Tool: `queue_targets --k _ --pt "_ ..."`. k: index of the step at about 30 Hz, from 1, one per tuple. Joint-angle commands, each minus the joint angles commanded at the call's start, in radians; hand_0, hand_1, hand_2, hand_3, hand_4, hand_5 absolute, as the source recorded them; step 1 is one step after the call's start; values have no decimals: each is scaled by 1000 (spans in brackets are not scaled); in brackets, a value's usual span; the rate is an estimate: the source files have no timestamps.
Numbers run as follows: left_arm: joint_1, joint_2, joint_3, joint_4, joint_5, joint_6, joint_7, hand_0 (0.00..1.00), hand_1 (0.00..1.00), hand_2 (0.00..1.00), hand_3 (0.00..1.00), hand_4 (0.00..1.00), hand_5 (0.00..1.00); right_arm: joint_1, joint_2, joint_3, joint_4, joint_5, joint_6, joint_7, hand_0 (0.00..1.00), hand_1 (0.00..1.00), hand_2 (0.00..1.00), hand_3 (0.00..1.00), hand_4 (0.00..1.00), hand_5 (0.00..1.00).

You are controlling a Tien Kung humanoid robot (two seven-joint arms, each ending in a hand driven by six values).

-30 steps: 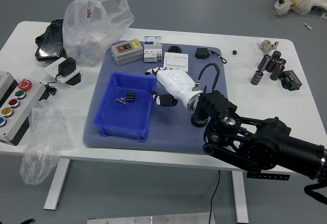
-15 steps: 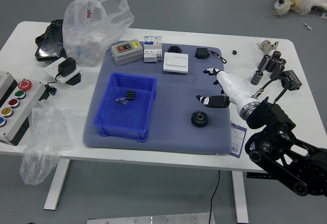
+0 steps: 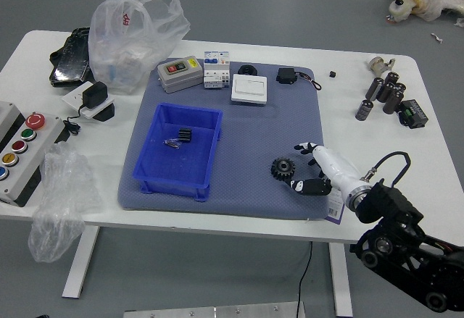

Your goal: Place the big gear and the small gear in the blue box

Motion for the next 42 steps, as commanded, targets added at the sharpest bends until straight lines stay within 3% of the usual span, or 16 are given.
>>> queue_targets --k 10,16,17,23,24,29,30,34,35,41,42 --pt "-1 -2 2 -1 -2 0 0 653 593 584 731 733 630 34 9 -16 -11 -24 15 -7 431 675 820 860 798 271" --pt "-4 -2 2 0 -1 0 -1 653 593 584 730 733 630 97 18 -76 -32 -7 24 -12 426 666 816 860 790 263" --pt "-4 -3 3 0 -2 -1 -2 653 593 584 730 734 631 105 20 -84 -37 -4 26 -13 417 648 787 840 738 225" --pt "-4 -4 2 -1 -1 -2 0 653 593 584 731 733 630 143 24 -126 -50 16 55 -28 417 648 787 840 738 225" --pt "-4 -3 2 -1 0 -2 0 653 593 584 731 733 630 148 23 -132 -50 20 62 -32 404 610 742 828 612 100" --pt "-5 -3 1 -1 2 -2 0 653 593 584 731 733 630 165 23 -153 -48 26 79 -41 404 610 742 828 612 100" --pt "-6 -3 1 -1 2 -2 0 653 593 584 732 730 628 166 23 -155 -48 27 78 -41 375 548 658 787 580 47" --pt "-6 -3 2 -1 1 -2 -2 653 593 584 732 730 628 170 24 -163 -48 29 72 -40 375 548 658 787 580 47" --pt "-6 -3 2 -1 1 -2 -2 654 593 584 733 731 629 171 24 -165 -48 30 70 -40 333 480 520 730 563 33" --pt "-6 -3 3 0 0 -2 -3 654 593 584 733 731 629 174 26 -170 -49 27 59 -38 333 480 520 730 563 33" --pt "-6 -3 4 0 0 -2 -3 654 593 584 734 730 626 175 26 -168 -49 22 56 -38 319 460 482 712 544 18"
